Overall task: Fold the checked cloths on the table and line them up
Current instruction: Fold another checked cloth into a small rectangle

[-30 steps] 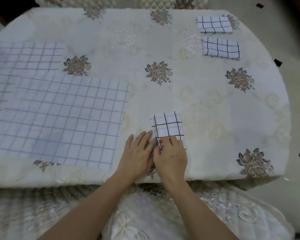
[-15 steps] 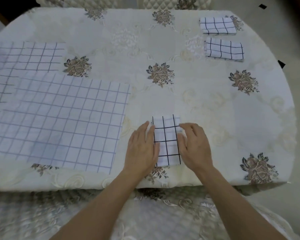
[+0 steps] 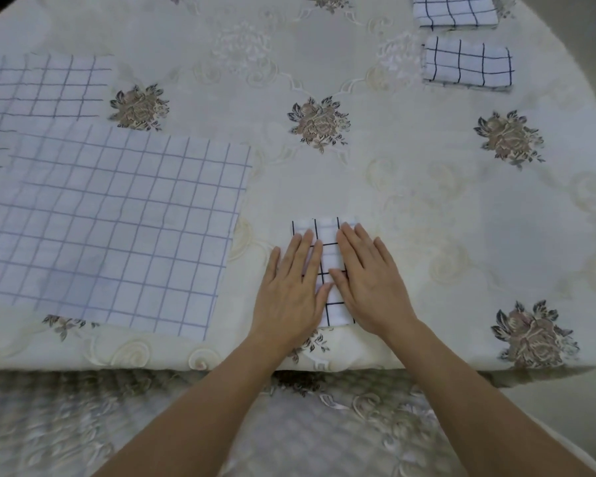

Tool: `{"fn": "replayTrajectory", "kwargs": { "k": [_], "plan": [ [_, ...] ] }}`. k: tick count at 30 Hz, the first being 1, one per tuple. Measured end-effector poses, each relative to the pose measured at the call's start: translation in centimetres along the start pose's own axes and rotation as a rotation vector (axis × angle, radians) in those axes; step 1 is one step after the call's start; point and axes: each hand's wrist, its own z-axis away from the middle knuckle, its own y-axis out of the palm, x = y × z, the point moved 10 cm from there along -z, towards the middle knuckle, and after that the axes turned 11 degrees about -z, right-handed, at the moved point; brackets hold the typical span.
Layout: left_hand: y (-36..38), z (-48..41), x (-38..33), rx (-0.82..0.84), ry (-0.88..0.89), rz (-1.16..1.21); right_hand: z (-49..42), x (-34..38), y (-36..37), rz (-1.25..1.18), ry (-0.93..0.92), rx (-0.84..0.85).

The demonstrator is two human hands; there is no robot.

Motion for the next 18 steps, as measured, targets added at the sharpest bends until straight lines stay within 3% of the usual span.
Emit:
{"fn": "replayTrajectory", "kwargs": {
  "k": [18],
  "plan": [
    [-0.4,-3.0,0.1,0.031,-0.086,0.037,0.9,-1.5,0.0,0.116,0.121,0.013]
  ]
}}
